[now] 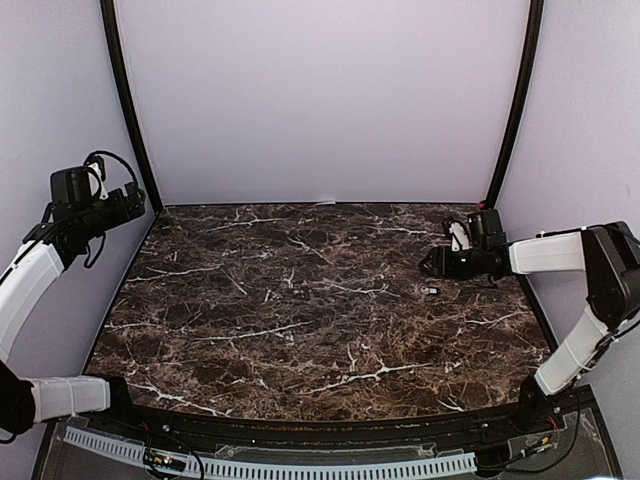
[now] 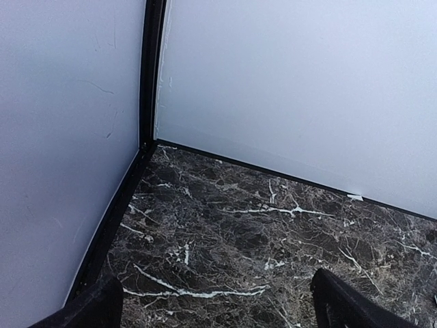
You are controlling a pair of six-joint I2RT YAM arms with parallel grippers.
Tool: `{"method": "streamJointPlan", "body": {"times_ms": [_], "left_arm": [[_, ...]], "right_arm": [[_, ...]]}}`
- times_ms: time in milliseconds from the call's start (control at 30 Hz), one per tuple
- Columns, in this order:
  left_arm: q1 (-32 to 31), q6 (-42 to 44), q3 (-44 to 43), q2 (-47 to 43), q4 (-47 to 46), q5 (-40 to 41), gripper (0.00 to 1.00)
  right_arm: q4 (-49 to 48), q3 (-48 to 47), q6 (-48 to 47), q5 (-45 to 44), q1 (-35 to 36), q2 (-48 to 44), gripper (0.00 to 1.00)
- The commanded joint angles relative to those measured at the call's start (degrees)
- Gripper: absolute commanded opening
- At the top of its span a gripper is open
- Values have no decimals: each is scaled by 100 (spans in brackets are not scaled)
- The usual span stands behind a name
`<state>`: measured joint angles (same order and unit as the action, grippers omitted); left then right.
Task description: Remove the keys from the keyring
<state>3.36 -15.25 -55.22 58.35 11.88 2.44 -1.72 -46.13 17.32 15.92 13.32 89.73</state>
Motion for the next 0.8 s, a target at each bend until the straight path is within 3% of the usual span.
{"method": "streamJointPlan", "body": {"times_ms": [0, 233, 400, 767], "left_arm": [[16, 114, 112, -191, -89, 153, 99], [14, 103, 120, -121, -63, 93, 98], [16, 79, 122, -18, -62, 22, 98], [13, -6, 62, 203, -11, -284, 98]], "right_arm": [[217, -339, -465, 474, 170, 457, 63], [325, -638, -700, 518, 171, 1009, 59], [256, -847, -726, 513, 166, 1274, 67], [367, -528, -567, 755, 171, 1258, 67]]}}
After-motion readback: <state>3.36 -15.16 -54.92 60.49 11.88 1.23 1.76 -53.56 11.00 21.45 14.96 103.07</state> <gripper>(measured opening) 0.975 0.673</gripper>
